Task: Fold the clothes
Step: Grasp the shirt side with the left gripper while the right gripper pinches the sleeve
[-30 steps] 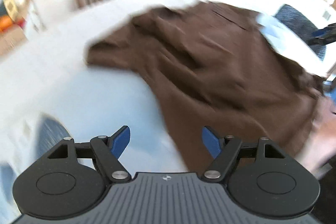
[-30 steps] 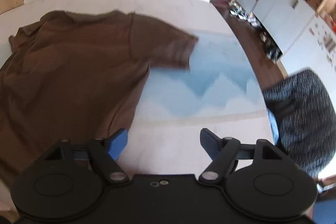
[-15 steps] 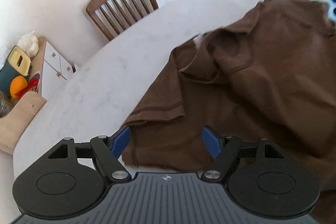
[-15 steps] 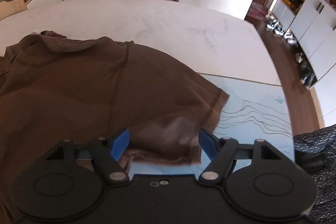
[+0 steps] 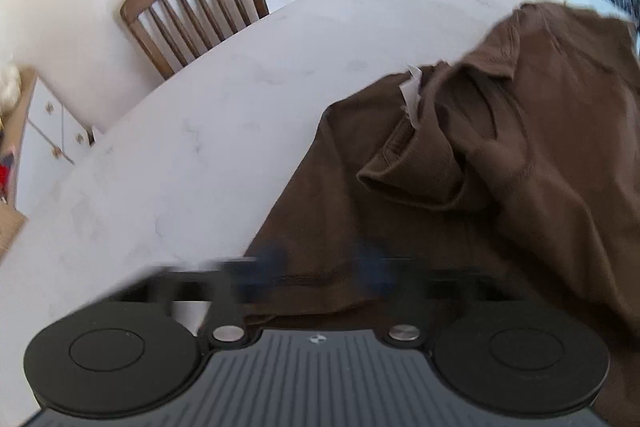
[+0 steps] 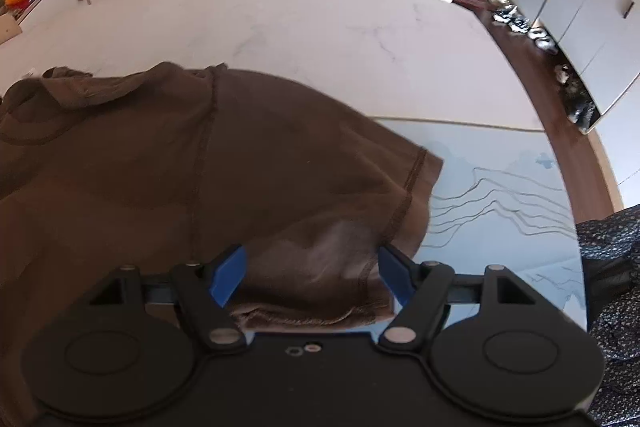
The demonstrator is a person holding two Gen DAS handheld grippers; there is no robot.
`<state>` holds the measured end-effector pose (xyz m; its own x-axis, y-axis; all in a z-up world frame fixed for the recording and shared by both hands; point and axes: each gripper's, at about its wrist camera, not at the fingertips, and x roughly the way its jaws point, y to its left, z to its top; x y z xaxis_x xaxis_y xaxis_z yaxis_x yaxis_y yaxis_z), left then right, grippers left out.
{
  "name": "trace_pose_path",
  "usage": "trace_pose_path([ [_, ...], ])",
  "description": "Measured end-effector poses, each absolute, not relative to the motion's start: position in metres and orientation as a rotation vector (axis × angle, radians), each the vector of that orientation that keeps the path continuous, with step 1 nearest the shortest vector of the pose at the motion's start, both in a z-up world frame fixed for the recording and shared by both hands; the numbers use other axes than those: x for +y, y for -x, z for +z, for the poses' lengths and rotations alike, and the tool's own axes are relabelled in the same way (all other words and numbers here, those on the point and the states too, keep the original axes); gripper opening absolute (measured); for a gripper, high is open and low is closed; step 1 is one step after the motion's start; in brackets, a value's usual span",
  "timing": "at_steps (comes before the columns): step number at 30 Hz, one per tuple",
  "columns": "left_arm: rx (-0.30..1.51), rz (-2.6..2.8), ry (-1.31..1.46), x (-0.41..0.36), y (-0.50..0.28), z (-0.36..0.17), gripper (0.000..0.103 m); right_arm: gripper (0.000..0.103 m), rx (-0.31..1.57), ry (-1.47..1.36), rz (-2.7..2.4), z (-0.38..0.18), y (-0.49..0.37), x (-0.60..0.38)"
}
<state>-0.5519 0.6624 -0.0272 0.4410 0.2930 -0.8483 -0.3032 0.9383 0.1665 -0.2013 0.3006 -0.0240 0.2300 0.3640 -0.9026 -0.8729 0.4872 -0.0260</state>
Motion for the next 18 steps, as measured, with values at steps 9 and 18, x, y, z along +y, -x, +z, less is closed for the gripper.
trace_pose_path([
  [9, 1.006, 0.658, 0.002, 0.706, 0.584, -0.017, 0.001, 0.103, 0.946, 0.634, 0.917, -0.027, 0.194, 0.319],
  [18, 1.086, 0.89, -0.006, 0.746, 0.635, -0.02, 0.001, 0.103, 0.788, 0.772, 1.028, -0.03, 0.207, 0.381],
])
